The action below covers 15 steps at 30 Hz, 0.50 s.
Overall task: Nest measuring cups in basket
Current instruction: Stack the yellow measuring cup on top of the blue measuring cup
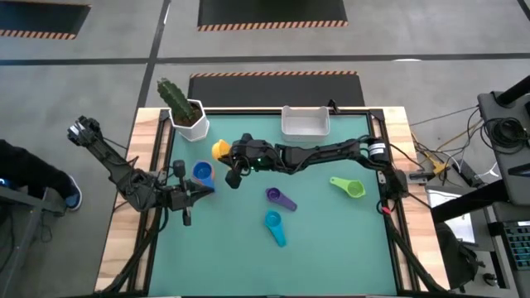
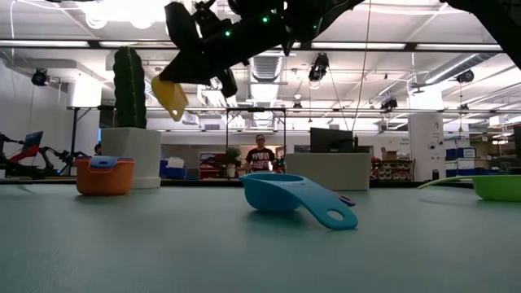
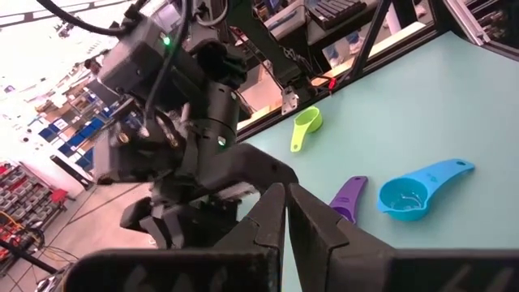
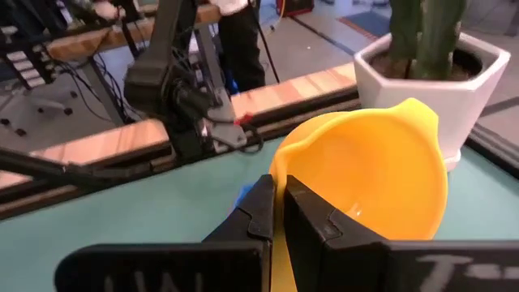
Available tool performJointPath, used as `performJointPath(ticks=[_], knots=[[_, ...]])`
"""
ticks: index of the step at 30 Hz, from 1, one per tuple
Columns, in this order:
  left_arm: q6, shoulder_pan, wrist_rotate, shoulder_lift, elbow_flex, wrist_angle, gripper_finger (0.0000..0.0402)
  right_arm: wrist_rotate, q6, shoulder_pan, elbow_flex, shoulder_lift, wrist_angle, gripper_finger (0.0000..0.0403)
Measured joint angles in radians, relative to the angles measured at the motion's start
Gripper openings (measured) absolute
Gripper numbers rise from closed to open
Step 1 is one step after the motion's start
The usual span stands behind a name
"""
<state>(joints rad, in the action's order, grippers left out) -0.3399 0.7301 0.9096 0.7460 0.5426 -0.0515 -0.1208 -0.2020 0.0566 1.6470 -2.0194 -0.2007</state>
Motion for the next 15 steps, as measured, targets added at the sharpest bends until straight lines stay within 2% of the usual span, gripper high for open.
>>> performJointPath(ticks=[15], knots=[[-0.010,0.000,0.000,-0.002,0.000,0.008,0.0000,0.040,0.028,0.000,0.018,-0.099,-0.201,0.0009]])
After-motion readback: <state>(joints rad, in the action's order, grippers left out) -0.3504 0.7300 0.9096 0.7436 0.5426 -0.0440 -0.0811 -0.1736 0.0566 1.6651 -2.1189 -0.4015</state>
